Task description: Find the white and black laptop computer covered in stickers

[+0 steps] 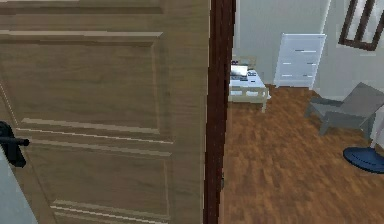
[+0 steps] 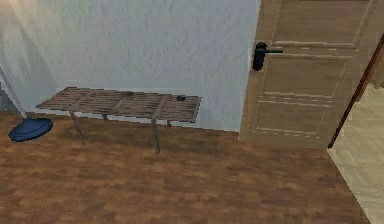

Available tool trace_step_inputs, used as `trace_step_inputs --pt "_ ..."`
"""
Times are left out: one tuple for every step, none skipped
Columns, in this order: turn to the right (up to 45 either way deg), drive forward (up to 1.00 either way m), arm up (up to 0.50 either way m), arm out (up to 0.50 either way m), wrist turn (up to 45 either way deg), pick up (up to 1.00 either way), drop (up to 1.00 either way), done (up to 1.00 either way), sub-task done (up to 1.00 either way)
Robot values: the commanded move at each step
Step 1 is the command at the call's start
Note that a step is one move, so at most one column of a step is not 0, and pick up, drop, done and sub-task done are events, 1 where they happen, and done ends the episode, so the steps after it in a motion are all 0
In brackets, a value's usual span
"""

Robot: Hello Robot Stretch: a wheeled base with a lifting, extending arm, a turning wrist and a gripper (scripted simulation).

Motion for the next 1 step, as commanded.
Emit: trace_step_inputs --pt "-45.0 0.0 0.0 0.0 0.0 0.0 0.0 0.0 0.0"
